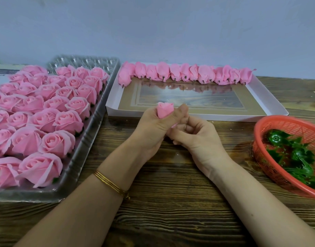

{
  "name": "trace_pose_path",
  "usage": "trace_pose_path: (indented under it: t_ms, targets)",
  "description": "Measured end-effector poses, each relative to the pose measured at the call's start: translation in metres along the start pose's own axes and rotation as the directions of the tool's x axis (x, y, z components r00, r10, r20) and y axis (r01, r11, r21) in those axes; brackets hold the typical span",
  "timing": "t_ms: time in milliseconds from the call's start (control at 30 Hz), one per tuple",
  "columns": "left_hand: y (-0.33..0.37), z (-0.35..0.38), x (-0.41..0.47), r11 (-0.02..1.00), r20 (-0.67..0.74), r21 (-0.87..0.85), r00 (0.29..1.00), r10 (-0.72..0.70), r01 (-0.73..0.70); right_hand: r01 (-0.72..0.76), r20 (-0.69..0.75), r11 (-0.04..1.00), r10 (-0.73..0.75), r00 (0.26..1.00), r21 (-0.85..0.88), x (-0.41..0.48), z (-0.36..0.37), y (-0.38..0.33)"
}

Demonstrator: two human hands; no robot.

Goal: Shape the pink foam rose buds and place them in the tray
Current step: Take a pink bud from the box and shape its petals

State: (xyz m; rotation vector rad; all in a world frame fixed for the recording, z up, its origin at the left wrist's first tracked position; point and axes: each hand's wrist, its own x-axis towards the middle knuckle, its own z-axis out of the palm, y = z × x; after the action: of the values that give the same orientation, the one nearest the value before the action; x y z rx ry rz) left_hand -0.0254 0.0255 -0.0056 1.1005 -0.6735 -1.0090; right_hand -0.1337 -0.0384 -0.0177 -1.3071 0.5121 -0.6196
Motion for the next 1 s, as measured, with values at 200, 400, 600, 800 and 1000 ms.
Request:
trace_pose_path:
  t_ms: [200,400,600,800,1000]
  targets:
    - [-0.001,-0.006,0.002,1.000,0.050,-0.010,0.999,-0.019,0.020,-0.008,-0.002,1.000,0.008,1.000,0.003,0.000,0.001,-0.002]
    - [0.004,-0.008,-0.001,0.999,0.128,-0.015,0.991,-0.030,0.032,-0.056,0.062,0.997,0.053,0.997,0.050,-0.001,0.000,-0.007]
    - [0.001,0.002,-0.001,1.000,0.005,-0.030,1.000,0.002,-0.001,0.038,0.024,0.997,-0.036,0.999,-0.064,-0.002,0.005,-0.005]
    - [-0.001,0.001,0.000,0.998,0.049,-0.066,0.999,0.018,-0.014,0.081,-0.029,0.992,-0.084,0.996,-0.097,-0.003,0.005,-0.004]
    - [-0.001,-0.003,0.000,0.996,0.115,-0.086,0.993,0.034,-0.024,0.044,-0.020,0.996,-0.046,0.999,-0.082,-0.003,0.004,-0.005]
